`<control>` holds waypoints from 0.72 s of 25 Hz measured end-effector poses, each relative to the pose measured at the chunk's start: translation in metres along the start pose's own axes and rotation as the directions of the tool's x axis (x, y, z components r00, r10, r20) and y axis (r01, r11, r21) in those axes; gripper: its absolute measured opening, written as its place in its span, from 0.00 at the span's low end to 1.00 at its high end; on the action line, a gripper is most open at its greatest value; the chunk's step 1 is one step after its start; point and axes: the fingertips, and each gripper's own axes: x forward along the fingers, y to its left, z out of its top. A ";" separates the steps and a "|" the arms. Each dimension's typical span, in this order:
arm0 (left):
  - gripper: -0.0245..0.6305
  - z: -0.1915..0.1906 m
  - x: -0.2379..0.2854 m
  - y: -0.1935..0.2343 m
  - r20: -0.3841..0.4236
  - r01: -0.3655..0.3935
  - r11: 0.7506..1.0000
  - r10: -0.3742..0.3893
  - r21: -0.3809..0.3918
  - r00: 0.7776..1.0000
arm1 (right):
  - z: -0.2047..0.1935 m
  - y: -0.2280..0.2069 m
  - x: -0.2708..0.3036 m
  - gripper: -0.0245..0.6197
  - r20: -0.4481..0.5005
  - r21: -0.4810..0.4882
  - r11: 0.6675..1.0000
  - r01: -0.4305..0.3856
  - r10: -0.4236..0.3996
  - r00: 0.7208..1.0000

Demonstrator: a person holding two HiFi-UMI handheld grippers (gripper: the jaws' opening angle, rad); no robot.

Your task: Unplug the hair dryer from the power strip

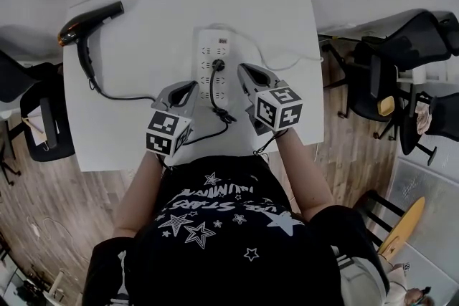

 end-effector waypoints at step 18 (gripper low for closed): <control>0.05 -0.022 0.030 -0.013 -0.101 0.054 0.998 -0.055 -0.017 0.993 | -0.008 0.007 0.018 0.05 -0.050 -0.055 0.997 -0.050 0.047 0.998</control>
